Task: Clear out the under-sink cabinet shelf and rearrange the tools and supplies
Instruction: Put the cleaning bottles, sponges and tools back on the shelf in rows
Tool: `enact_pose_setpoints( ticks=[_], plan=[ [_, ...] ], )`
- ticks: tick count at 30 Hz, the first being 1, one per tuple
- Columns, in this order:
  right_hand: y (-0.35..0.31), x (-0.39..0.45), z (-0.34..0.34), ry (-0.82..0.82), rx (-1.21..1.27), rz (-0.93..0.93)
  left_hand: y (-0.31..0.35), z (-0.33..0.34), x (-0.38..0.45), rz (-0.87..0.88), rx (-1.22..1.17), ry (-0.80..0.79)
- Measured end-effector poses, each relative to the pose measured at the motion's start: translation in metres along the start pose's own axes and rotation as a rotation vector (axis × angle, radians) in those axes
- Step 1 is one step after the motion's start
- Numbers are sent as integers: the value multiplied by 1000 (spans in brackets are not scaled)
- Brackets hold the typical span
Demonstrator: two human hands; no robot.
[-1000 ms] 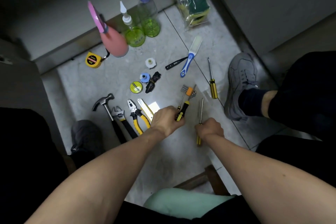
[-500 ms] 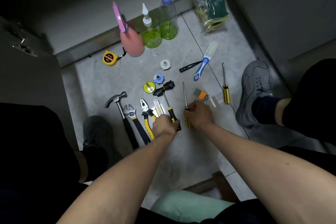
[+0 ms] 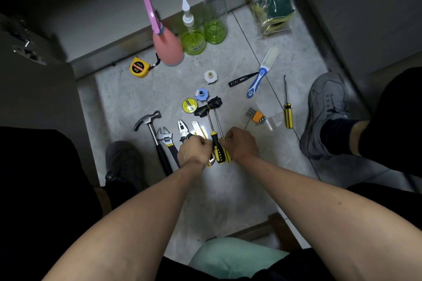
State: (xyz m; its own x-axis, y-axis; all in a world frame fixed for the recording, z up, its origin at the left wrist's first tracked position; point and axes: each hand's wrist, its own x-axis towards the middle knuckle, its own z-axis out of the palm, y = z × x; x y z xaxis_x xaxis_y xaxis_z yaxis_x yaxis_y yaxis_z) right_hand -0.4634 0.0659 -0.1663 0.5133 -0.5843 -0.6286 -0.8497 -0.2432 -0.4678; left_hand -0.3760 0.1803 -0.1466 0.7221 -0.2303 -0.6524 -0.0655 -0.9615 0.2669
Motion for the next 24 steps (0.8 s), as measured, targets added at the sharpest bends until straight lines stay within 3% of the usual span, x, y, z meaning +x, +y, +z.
enact_pose_setpoints(
  ticks=[4,9,14,24],
  plan=[
    [12,1,-13,90,-38,120,12,-2,8,78,-15,66],
    [30,7,-25,-38,-96,253,37,4,15,254,3,50],
    [37,5,-37,-8,-50,248,51,12,23,376,59,28],
    [76,34,-116,358,102,342,122,26,38,518,93,-41]
  ],
)
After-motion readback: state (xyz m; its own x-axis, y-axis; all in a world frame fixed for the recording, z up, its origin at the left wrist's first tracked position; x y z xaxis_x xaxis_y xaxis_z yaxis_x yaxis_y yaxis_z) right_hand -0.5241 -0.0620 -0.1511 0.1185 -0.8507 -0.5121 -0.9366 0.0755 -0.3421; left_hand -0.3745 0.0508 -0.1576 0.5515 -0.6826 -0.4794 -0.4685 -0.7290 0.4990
